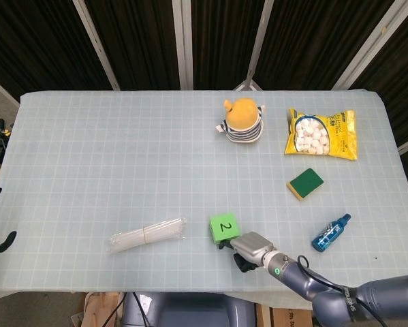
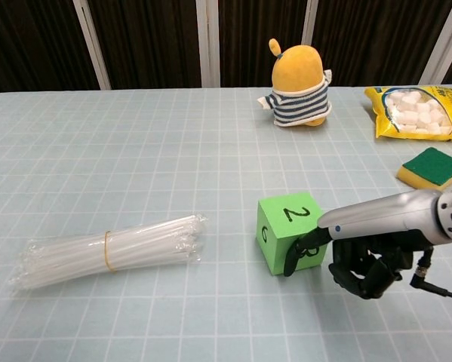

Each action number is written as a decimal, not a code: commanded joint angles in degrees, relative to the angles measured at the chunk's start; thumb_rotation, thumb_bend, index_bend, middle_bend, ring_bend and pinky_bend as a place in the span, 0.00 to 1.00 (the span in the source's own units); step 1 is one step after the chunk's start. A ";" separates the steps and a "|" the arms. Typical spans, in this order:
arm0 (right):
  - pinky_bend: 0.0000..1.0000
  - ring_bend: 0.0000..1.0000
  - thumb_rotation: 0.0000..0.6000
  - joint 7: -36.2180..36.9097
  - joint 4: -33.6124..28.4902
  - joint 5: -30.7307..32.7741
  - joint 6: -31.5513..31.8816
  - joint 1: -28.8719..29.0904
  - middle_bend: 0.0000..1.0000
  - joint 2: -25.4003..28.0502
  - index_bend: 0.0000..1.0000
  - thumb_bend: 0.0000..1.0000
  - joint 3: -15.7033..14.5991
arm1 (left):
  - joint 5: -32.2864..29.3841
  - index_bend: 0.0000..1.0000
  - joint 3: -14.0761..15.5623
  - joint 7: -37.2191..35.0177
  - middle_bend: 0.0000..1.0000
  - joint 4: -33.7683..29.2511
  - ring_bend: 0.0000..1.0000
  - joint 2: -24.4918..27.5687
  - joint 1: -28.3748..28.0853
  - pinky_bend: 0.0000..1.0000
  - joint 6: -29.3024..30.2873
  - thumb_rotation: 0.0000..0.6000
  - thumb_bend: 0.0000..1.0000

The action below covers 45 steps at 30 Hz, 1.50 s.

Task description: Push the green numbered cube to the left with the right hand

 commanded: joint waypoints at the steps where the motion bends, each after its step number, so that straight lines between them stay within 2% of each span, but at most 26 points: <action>1: 0.72 0.88 1.00 0.17 0.73 0.62 0.33 0.27 0.83 -0.68 0.20 0.83 0.32 | 0.01 0.05 0.01 -0.05 0.00 0.00 0.00 0.02 -0.01 0.00 -0.02 1.00 0.34; 18: 0.72 0.88 1.00 1.53 4.99 3.99 1.09 1.06 0.83 -3.69 0.18 0.83 1.89 | -0.03 0.05 -0.02 -0.32 0.00 0.04 0.00 0.11 -0.02 0.00 -0.03 1.00 0.34; 30: 0.72 0.88 1.00 1.96 7.29 7.14 -0.06 2.40 0.83 -3.40 0.18 0.83 2.24 | -0.25 0.05 -0.13 -0.45 0.00 0.05 0.00 0.17 -0.03 0.00 -0.06 1.00 0.34; 35: 0.72 0.87 1.00 1.93 2.21 4.35 -0.99 1.90 0.83 1.64 0.19 0.83 1.14 | -0.58 0.05 -0.16 -0.11 0.00 -0.08 0.00 0.10 -0.14 0.00 -0.38 1.00 0.34; 41: 0.72 0.88 1.00 4.48 -4.48 -1.57 -2.00 -1.26 0.83 11.31 0.19 0.83 -0.19 | -0.27 0.05 0.00 -0.04 0.00 -0.34 0.00 0.09 0.08 0.00 0.02 1.00 0.34; 45: 0.72 0.85 1.00 7.26 -6.16 -5.26 -0.85 -4.36 0.83 17.65 0.19 0.83 -0.27 | 0.22 0.05 0.25 0.29 0.00 -0.45 0.00 0.05 0.15 0.00 0.18 1.00 0.34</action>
